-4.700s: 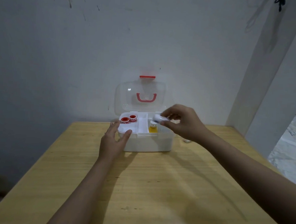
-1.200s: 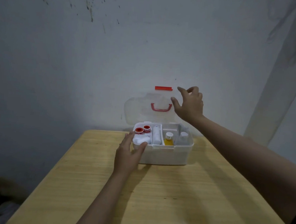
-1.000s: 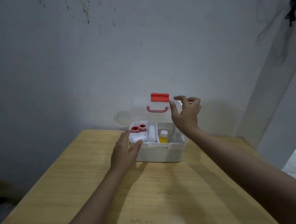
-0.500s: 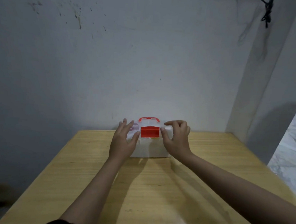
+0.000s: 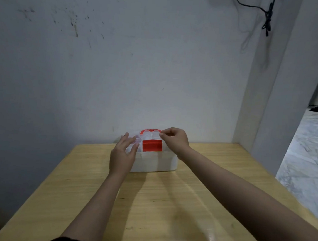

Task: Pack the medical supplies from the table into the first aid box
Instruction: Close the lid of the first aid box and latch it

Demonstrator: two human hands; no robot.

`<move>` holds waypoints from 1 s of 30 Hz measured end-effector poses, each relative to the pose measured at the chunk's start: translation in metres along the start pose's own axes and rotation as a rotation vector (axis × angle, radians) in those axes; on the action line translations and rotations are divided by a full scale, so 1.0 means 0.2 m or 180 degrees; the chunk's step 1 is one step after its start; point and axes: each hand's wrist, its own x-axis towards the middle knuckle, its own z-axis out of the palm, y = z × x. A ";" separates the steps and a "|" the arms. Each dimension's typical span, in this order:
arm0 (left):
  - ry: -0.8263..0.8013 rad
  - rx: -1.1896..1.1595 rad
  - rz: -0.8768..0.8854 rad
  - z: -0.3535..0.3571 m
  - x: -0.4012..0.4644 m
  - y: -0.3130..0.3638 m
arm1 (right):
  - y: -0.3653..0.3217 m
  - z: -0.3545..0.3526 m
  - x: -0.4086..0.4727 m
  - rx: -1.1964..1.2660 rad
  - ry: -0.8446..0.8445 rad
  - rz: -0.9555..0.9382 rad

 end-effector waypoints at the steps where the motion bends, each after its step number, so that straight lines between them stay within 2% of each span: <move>1: 0.0006 0.0004 0.0000 0.00 0.00 0.00 | 0.00 -0.01 -0.01 0.0060 -0.0057 -0.0002; 6: 0.0038 -0.0004 -0.0025 0.00 -0.01 0.01 | 0.01 -0.07 -0.02 0.0074 -0.0546 -0.0048; 9: 0.0041 0.0000 -0.0036 0.01 -0.01 0.01 | 0.05 -0.09 -0.04 -0.0230 -0.0756 -0.0183; 14: 0.0028 0.0012 0.0012 0.01 -0.01 0.00 | 0.12 -0.05 -0.06 -0.1351 -0.0551 -0.0916; 30: 0.0080 0.0039 0.0009 0.02 -0.01 0.00 | 0.21 -0.02 -0.07 -0.1866 -0.0294 -0.1434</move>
